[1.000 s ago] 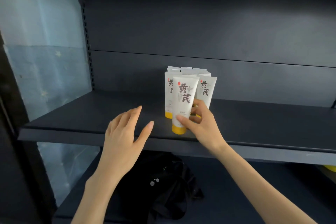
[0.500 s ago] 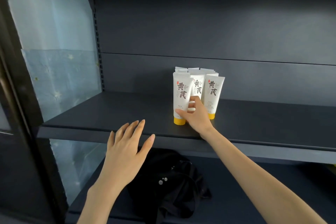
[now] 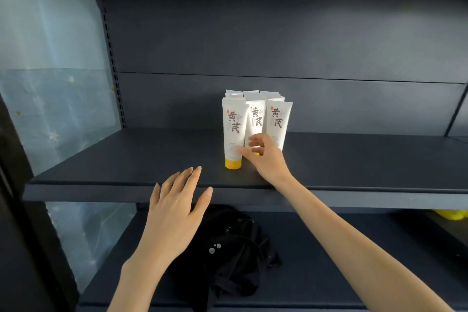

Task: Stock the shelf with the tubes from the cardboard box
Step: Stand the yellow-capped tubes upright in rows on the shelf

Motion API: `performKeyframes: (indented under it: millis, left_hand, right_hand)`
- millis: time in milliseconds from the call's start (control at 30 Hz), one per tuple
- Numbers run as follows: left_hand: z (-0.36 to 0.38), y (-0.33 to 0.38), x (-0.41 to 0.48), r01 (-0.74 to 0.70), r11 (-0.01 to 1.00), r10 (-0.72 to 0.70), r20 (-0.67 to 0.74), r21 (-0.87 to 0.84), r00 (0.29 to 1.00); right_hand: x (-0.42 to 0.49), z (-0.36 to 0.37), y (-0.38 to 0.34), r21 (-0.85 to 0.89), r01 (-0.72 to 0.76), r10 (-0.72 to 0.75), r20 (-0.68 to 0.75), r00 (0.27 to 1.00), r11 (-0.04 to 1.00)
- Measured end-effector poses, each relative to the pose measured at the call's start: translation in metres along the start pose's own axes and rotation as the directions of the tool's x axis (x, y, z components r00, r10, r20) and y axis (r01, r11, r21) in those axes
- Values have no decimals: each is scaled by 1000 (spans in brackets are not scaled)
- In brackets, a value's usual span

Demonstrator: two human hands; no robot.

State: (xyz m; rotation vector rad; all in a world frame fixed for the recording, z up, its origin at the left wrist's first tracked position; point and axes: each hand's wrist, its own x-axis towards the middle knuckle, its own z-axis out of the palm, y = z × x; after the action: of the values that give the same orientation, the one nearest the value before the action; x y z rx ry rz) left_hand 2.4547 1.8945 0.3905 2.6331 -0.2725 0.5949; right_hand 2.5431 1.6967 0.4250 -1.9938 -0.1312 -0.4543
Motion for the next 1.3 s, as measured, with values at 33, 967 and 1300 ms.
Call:
performKeyframes:
  millis: [33,967,1300]
  left_hand:
    - [1,4,1,-9,1000,9,12,-8,1000]
    - [88,240,-74,-260,966,252,197,16,948]
    - [163,335,-109,-444,893,442,349,-78,826]
  right_hand:
    - [-5,-7,1,-23,14,-15,-14,1000,1000]
    - [-230,-333,107,-837,-204,231,-96,968,507]
    - [-333,-415,168,-756,-460,368,-307,878,466]
